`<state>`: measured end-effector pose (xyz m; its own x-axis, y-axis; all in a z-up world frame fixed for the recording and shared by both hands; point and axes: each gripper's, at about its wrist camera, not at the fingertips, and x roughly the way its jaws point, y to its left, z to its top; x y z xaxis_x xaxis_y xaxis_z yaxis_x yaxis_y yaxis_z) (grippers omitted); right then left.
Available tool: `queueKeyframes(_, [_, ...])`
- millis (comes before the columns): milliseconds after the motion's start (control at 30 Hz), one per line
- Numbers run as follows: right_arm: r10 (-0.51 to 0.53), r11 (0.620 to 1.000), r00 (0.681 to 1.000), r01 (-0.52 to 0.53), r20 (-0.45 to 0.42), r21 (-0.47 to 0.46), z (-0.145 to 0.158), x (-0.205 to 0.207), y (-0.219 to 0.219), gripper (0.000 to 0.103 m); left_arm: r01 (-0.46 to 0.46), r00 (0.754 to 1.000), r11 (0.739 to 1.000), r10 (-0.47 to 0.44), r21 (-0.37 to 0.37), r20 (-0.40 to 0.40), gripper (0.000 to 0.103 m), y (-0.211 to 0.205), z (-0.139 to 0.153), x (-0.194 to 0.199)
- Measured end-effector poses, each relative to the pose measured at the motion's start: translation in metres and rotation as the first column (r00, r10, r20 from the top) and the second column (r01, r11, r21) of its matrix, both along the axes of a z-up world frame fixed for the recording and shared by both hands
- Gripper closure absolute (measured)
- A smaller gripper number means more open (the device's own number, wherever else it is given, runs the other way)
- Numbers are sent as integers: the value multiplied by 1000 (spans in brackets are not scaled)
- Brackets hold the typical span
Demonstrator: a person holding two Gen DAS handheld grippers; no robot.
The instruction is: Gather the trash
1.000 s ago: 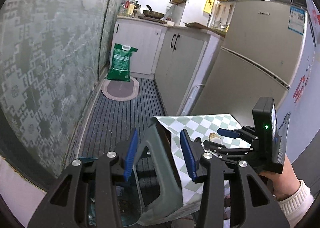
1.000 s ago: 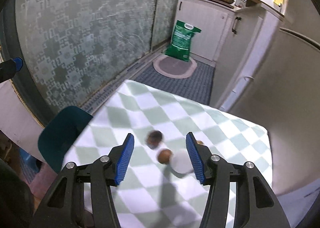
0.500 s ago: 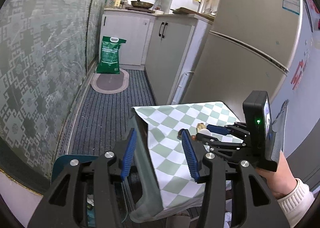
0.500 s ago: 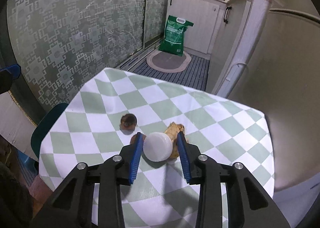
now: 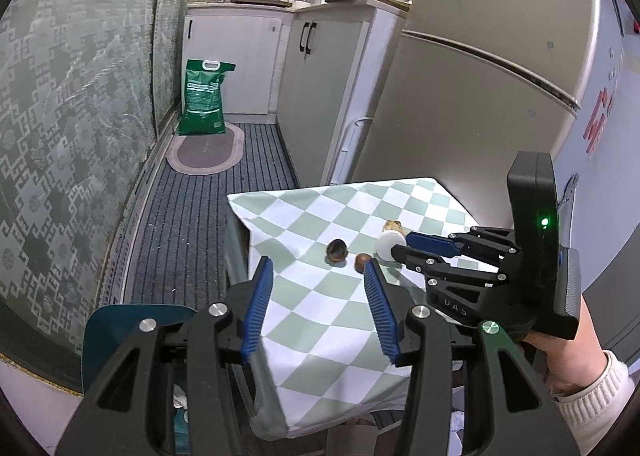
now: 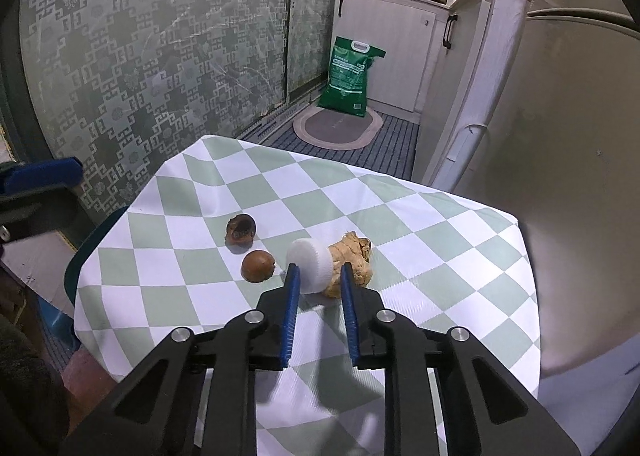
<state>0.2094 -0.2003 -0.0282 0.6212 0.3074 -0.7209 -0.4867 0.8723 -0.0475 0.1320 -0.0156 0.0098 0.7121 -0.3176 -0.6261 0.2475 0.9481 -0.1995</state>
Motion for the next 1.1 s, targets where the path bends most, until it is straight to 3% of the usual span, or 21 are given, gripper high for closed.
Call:
queueKeyframes(367, [29, 999, 1000, -29, -2, 46, 3, 2, -11, 102, 21, 999, 999, -20, 24, -36, 53, -16, -14, 8])
queueKeyframes(567, [27, 996, 1000, -27, 1, 83, 6, -1, -19, 102, 26, 998, 999, -24, 38, -53, 53, -24, -22, 13])
queueKeyframes(633, [28, 996, 1000, -29, 9, 86, 7, 0, -19, 97, 16, 998, 999, -14, 34, -60, 53, -23, -24, 15])
queueKeyframes(700, [27, 996, 999, -29, 27, 82, 9, -1, -19, 75, 7, 998, 1000, -5, 30, -61, 53, -21, -24, 16])
queueKeyframes(767, [40, 996, 998, -43, 38, 81, 9, -2, -17, 60, -2, 998, 1000, 4, 25, -61, 53, -20, -24, 18])
queueKeyframes(867, [69, 997, 996, -72, 59, 35, 6, -6, -6, 61, -22, 998, 1000, 23, 20, -64, 53, -18, -25, 20])
queueKeyframes(1100, [134, 973, 983, -105, 129, -207, -11, -11, 21, 61, -43, 996, 999, 44, 14, -79, 53, -15, -27, 24])
